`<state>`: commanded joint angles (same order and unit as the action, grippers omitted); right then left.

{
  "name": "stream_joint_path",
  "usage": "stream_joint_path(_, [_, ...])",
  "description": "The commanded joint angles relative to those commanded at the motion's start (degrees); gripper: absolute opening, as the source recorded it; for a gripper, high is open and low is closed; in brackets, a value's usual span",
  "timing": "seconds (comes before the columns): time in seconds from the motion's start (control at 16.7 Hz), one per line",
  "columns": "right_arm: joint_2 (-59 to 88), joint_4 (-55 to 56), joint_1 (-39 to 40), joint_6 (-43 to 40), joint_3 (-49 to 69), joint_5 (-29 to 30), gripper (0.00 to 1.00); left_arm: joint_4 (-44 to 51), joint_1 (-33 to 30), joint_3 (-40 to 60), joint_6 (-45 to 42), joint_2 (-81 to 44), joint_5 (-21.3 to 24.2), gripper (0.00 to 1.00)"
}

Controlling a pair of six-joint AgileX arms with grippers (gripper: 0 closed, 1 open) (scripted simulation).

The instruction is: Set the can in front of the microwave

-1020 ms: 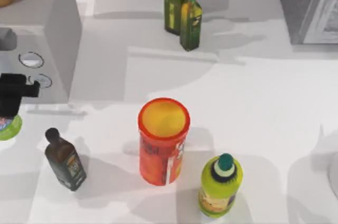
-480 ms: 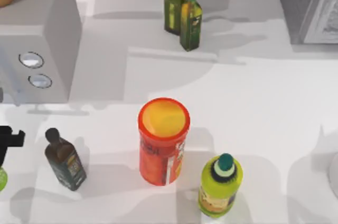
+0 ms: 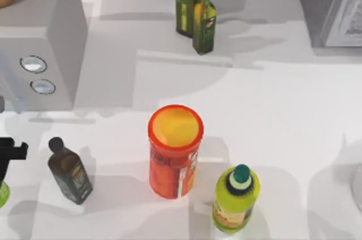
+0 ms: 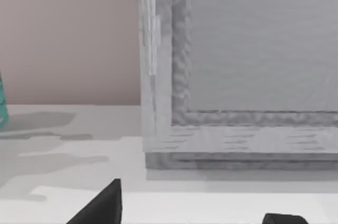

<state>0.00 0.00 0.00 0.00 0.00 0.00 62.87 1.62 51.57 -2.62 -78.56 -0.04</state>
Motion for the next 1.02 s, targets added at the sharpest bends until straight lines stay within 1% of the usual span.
stream_joint_path(0.24, [0.0,0.0,0.0,0.0,0.0,0.0,1.0,-0.16,0.03,-0.15,0.0,-0.05,0.01,0.0])
stream_joint_path(1.02, [0.0,0.0,0.0,0.0,0.0,0.0,1.0,-0.16,0.03,-0.15,0.0,-0.05,0.01,0.98])
